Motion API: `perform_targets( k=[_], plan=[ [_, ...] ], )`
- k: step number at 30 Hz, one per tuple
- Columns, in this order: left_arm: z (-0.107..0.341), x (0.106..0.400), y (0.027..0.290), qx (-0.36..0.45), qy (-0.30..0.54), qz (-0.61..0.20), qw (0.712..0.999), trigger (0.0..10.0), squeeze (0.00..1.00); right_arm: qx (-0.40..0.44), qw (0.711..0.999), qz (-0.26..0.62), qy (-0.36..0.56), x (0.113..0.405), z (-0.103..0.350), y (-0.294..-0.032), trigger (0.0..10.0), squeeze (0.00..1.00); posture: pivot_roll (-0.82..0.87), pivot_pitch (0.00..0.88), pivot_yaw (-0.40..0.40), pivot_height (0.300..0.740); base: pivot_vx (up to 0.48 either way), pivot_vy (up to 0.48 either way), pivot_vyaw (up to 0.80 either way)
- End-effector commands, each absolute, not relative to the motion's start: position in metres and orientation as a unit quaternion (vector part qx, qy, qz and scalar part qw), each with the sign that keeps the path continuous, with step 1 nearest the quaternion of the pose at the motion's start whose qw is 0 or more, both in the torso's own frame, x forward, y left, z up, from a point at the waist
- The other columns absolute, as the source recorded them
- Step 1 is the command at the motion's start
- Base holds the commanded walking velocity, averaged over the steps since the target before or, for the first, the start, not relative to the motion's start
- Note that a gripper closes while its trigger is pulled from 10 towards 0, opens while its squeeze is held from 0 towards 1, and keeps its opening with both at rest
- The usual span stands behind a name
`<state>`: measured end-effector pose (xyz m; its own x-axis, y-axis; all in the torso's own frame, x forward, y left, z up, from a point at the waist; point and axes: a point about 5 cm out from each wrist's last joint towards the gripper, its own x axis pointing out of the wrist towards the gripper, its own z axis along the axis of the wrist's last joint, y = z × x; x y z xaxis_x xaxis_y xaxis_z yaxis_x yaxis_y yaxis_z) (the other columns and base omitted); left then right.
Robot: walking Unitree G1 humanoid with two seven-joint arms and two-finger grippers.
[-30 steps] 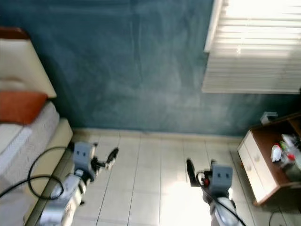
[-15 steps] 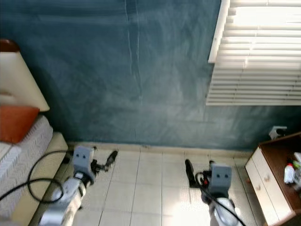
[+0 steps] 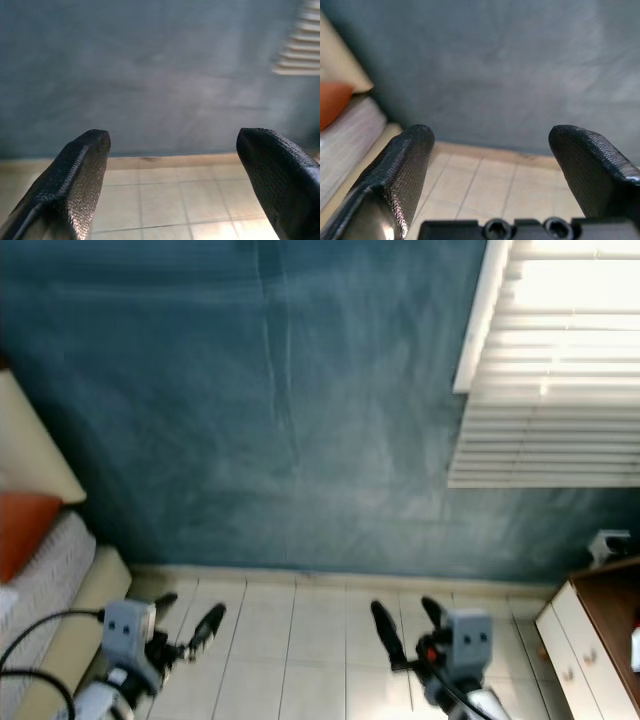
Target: Clean up the room
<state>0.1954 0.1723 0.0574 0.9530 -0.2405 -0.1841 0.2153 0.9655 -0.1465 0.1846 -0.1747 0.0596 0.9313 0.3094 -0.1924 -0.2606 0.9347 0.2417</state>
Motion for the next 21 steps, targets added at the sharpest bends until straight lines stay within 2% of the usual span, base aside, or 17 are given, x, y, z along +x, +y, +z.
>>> perform_targets(
  k=[1, 21],
  plan=[
    [0.0603, 0.1974, 0.1753, -0.06, 0.097, -0.1, 0.988, 10.0, 0.0, 0.106, 0.976, 0.151, 0.117, 0.1836, 0.0618, -0.1741, 10.0, 0.0, -0.07, 0.0, 0.009, 0.74, 0.0, 0.0, 0.0],
    [0.0609, 0.2054, 0.1728, -0.055, 0.098, -0.1, 0.989, 10.0, 0.0, 0.102, 0.977, 0.141, 0.125, 0.1854, 0.0599, -0.1783, 10.0, 0.0, -0.07, 0.0, 0.006, 0.74, 0.0, 0.0, 0.0]
  ],
)
